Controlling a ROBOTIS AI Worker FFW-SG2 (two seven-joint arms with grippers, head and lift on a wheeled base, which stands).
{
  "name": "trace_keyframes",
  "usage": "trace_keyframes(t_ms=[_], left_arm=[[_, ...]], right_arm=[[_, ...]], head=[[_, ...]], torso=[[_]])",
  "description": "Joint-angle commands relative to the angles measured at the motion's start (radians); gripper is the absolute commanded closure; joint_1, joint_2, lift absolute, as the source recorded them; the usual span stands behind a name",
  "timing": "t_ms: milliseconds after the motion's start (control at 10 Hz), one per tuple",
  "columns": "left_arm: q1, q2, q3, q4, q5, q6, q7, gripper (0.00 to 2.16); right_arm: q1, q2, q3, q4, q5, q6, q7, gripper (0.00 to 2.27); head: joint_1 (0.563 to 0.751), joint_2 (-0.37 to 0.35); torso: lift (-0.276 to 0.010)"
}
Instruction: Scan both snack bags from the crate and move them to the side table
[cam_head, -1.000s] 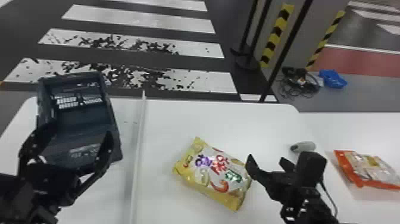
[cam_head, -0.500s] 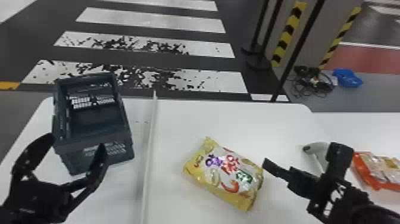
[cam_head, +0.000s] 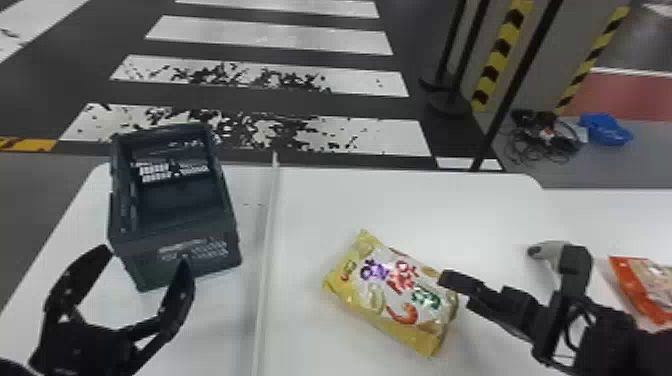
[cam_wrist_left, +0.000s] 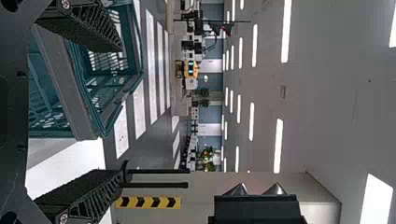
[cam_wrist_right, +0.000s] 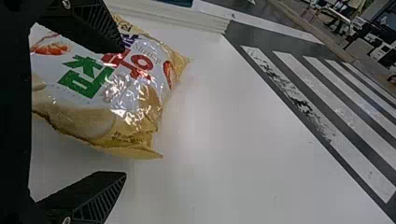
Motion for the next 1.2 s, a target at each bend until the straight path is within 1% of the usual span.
trace_keyframes(t_ms=[0, 200, 400, 500, 600, 700, 800, 900, 1100], left_arm=[[0.001, -0.001, 0.000, 0.011, 0.007, -0.007, -0.002, 0.07], [0.007, 0.003, 0.006, 0.019, 0.013, -0.017, -0.007, 0.07], [0.008, 0.003, 0.011, 0.031, 0.021, -0.032, -0.016, 0.08], [0.008, 0.004, 0.012, 0.038, 0.033, -0.041, -0.023, 0.08], [0.008, 0.006, 0.014, 0.041, 0.039, -0.044, -0.025, 0.08], [0.008, 0.006, 0.012, 0.042, 0.039, -0.047, -0.025, 0.08], [0.008, 0.006, 0.014, 0.047, 0.039, -0.050, -0.025, 0.08], [0.010, 0.006, 0.014, 0.053, 0.039, -0.056, -0.027, 0.08], [0.011, 0.004, 0.012, 0.062, 0.039, -0.056, -0.027, 0.08]], right_arm=[[-0.037, -0.010, 0.003, 0.040, -0.025, 0.035, 0.006, 0.05], [-0.078, -0.025, 0.026, 0.093, -0.007, 0.051, 0.018, 0.05], [-0.100, -0.035, 0.043, 0.141, 0.019, 0.054, 0.018, 0.09], [-0.106, -0.038, 0.057, 0.153, 0.047, 0.054, 0.018, 0.15], [-0.115, -0.042, 0.063, 0.164, 0.057, 0.054, 0.020, 0.43], [-0.123, -0.042, 0.067, 0.164, 0.090, 0.088, 0.030, 0.99], [-0.126, -0.042, 0.067, 0.164, 0.103, 0.097, 0.027, 1.94], [-0.124, -0.042, 0.067, 0.162, 0.116, 0.100, 0.029, 2.25], [-0.110, -0.042, 0.044, 0.130, 0.110, 0.100, 0.043, 2.25]], head=[[0.695, -0.087], [0.695, -0.067], [0.695, -0.061], [0.695, -0.060], [0.695, -0.059], [0.695, -0.059], [0.695, -0.058], [0.695, -0.058], [0.695, -0.063]], torso=[[-0.099], [-0.099], [-0.099], [-0.099], [-0.099], [-0.099], [-0.099], [-0.099], [-0.099]])
